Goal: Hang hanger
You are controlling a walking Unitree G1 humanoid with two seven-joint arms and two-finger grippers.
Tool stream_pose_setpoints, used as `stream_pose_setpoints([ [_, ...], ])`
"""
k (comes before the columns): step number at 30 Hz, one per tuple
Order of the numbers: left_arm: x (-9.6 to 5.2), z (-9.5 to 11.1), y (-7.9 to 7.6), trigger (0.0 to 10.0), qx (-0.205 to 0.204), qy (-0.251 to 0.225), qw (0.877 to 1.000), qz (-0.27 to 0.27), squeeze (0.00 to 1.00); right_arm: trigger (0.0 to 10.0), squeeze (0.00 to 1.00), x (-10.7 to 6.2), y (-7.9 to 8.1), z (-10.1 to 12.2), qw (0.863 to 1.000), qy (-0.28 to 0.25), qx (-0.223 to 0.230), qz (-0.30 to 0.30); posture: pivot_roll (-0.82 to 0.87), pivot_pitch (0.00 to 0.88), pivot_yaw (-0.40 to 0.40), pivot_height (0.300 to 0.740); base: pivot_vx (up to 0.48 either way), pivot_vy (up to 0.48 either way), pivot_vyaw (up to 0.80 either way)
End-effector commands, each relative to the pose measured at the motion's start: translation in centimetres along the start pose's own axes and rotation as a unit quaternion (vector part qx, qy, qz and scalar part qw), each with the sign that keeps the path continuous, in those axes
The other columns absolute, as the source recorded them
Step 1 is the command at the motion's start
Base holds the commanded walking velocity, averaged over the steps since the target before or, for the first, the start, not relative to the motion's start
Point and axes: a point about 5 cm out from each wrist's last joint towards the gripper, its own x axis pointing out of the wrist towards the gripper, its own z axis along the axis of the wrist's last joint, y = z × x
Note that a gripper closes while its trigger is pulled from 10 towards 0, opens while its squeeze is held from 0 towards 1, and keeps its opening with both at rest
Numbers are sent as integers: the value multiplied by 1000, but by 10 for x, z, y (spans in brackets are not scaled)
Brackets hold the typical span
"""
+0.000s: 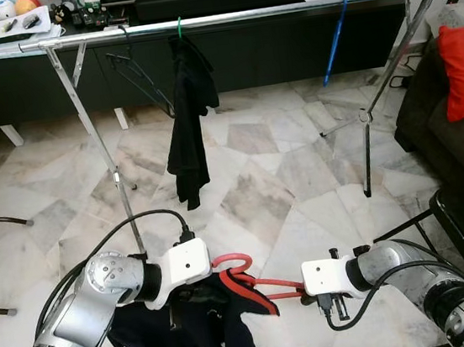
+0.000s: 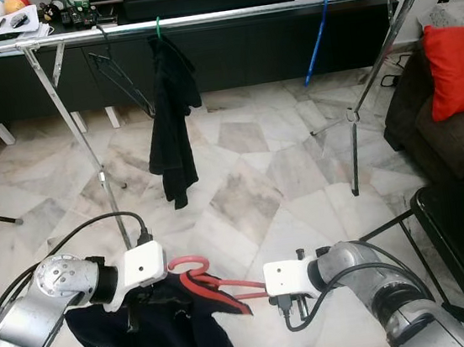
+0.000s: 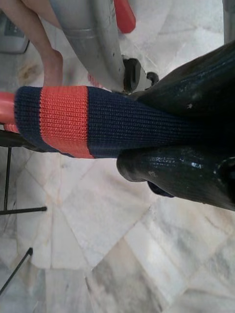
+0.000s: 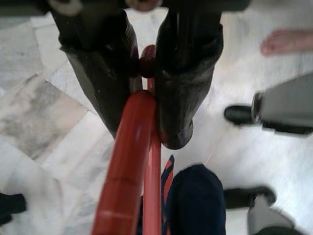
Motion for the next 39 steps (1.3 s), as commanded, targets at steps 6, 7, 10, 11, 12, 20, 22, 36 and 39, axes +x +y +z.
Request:
stream_pose_setpoints([
  [6, -3, 15, 6, 10000, 27, -22, 999, 13, 0, 0, 0, 9, 9, 4, 999, -34, 23, -2, 10, 193, -46, 740, 0, 0, 0],
  [7, -3, 15, 6, 10000, 26, -22, 999, 9, 0, 0, 0, 9, 10, 3, 999, -34, 25, 1, 10, 193, -45, 740, 0, 0, 0],
  [10, -3, 15, 6, 10000, 25, -23, 999, 5, 725, 0, 0, 10, 10, 3, 999, -34, 27, 2, 9, 194, -43, 740, 0, 0, 0],
  [11, -3, 15, 6, 10000, 25, -23, 999, 3, 1000, 0, 0, 10, 11, 3, 999, -35, 28, 3, 9, 194, -42, 740, 0, 0, 0],
  [12, -3, 16, 6, 10000, 25, -23, 999, 2, 1000, 0, 0, 10, 11, 3, 999, -35, 28, 3, 9, 194, -42, 740, 0, 0, 0],
  [20, -8, 16, 11, 10000, 35, -10, 999, -1, 1000, 0, 0, 14, 15, 4, 999, -39, 29, 7, 14, 195, -40, 740, 0, 0, 0],
  [22, -9, 16, 12, 10000, 38, -5, 999, -2, 1000, 0, 0, 14, 15, 4, 999, -40, 30, 6, 14, 195, -40, 740, 0, 0, 0],
  [36, -19, 12, 22, 10000, 64, 37, 997, 28, 1000, 0, 0, 16, 16, 2, 998, -44, 50, -22, 14, 195, -42, 740, 0, 0, 0],
  [39, -23, 11, 24, 10000, 67, 40, 997, 30, 1000, 0, 0, 17, 18, 0, 997, -44, 57, -28, 17, 193, -42, 740, 0, 0, 0],
])
